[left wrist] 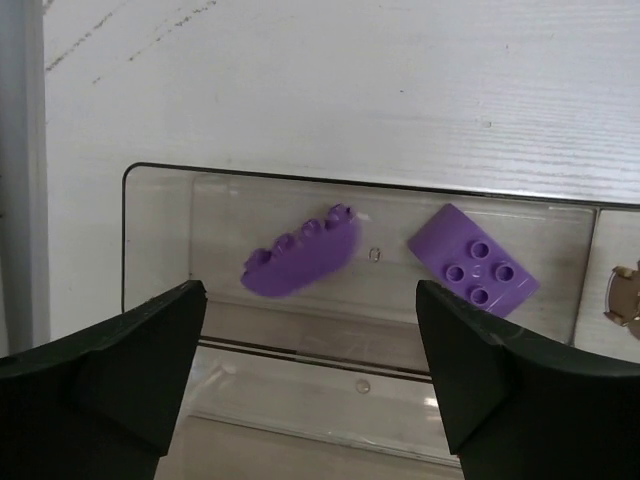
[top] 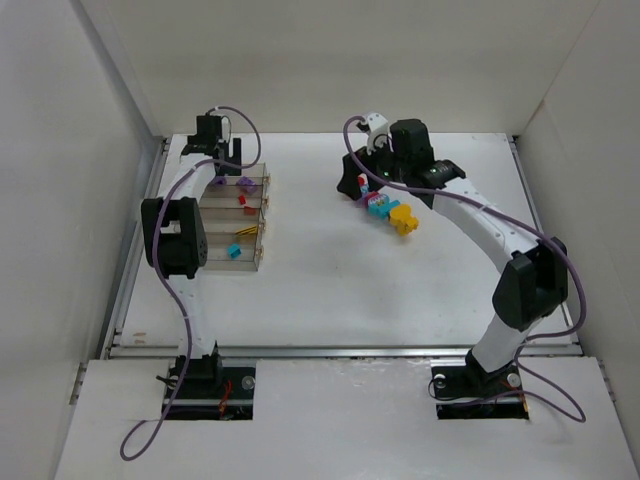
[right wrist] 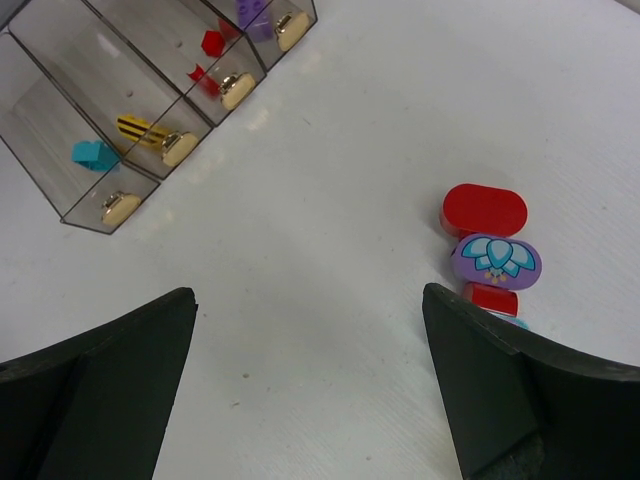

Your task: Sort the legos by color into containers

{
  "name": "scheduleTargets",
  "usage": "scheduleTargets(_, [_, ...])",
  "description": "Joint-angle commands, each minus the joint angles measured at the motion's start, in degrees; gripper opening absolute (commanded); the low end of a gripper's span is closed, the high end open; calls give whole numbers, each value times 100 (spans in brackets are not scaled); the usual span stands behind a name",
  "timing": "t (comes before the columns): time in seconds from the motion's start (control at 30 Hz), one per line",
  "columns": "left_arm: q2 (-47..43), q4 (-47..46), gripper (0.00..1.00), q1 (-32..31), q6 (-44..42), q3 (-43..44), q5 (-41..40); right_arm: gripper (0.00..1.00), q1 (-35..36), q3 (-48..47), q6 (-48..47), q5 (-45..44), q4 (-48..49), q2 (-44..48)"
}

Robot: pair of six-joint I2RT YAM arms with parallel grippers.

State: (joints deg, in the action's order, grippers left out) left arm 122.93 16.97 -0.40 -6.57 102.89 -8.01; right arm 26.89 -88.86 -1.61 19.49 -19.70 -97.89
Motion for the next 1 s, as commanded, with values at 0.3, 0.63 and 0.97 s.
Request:
scheduleTargets(0.3, [-674, 149, 89, -4, 235, 275, -51, 100, -501, -1107, 125, -1358, -1350, -468])
scheduleTargets(0.63, [-1693, -396, 89, -609, -1056, -164, 386, 100, -633, -1432, -778, -2564, -2320, -1187])
scheduleTargets(0.97, [-1896, -115, 89, -847, -934, -260, 942, 100, -378, -2785, -1254, -1729, -1835, -2786])
